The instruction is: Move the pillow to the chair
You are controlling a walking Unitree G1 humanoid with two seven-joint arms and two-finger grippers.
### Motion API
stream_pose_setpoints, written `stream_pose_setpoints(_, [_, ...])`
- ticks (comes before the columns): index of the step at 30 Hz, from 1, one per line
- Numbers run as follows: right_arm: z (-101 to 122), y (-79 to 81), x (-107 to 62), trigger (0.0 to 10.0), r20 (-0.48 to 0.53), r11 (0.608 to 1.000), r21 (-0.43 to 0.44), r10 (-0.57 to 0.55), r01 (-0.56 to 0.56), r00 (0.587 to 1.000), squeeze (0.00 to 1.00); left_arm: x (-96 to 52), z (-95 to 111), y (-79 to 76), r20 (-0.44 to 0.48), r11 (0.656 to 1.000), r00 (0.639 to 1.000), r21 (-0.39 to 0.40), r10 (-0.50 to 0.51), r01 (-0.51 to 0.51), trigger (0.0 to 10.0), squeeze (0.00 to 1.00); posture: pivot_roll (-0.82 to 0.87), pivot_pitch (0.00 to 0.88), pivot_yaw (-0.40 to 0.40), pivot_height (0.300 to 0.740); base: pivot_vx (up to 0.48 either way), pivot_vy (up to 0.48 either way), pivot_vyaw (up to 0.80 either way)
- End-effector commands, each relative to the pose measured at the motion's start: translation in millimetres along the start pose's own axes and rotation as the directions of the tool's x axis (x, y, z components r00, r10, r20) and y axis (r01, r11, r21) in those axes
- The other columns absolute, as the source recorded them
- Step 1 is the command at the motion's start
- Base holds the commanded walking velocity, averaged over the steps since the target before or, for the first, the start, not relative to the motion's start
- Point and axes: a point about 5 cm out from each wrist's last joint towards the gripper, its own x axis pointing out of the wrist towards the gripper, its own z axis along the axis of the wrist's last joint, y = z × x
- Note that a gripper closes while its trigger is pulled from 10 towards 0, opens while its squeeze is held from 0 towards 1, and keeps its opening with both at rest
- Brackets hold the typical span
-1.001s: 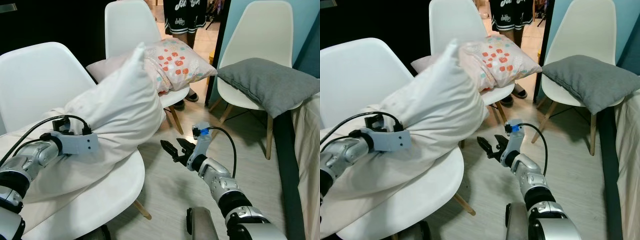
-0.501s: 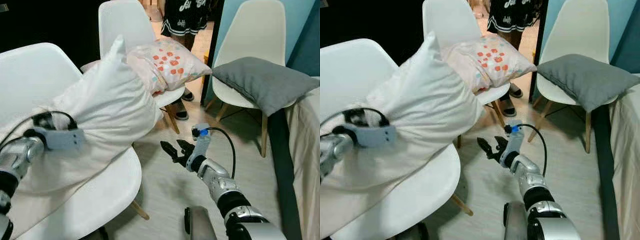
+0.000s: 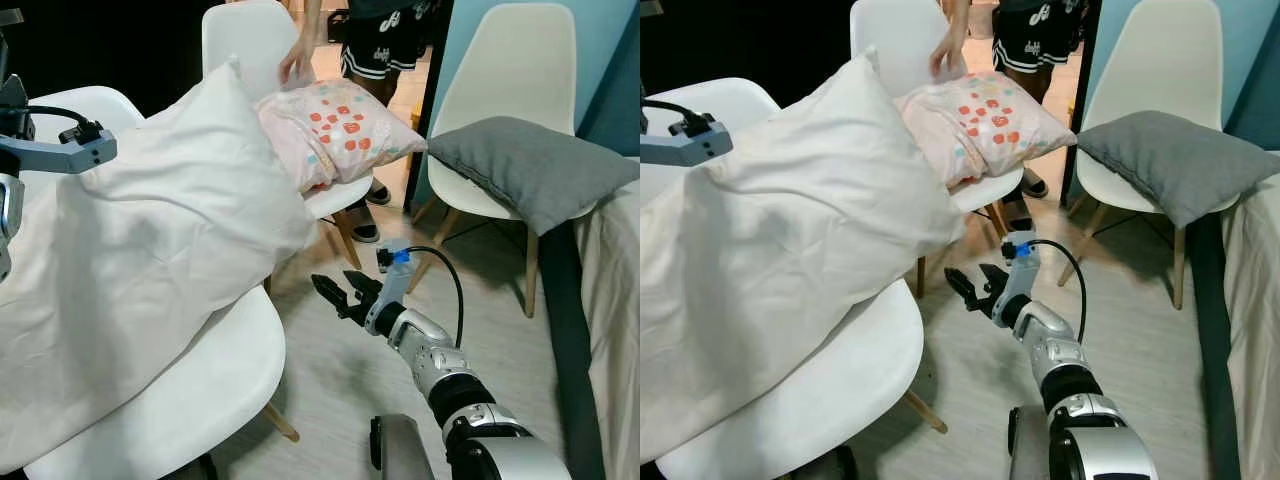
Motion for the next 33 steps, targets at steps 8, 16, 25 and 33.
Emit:
stream_pose_setpoints(8, [-2.1,1.2,-1.7,10.0,0.028,1.0,0.018,0.009,-0.009,1.0,0.0,-57.0,75.2,-65.6,0.077,0.601,0.948,-0.757,-0.309,0.257,10.0,0.0,-0.07,0.024,0.038,0.526,0.0,0.0,0.0])
stream_pose_setpoints(16, [-1.1,-3.6,-4.2,10.0,0.044,0.999,0.039,-0.019,0.018,0.999,0.0,-104.5,143.7,-87.9,0.163,0.264,0.878,-0.915,-0.45,0.305,10.0,0.0,-0.07,0.029,0.047,0.551,-0.388,0.0,0.0])
stream_pose_setpoints(25, [-8.4,-7.1,-8.6,10.0,0.037,0.997,0.056,-0.049,0.047,0.998,0.0,-123.9,133.2,-96.8,0.159,0.187,0.846,-0.939,-0.509,0.29,10.0,0.0,-0.07,0.037,0.06,0.586,-0.088,0.0,0.0])
stream_pose_setpoints(33, [-14.6,-11.5,-12.7,10.0,0.015,0.995,0.064,-0.077,0.076,0.997,0.0,-141.4,133.1,-107.3,0.161,0.156,0.801,-0.941,-0.576,0.3,10.0,0.0,-0.07,0.042,0.059,0.611,0.0,0.0,0.0])
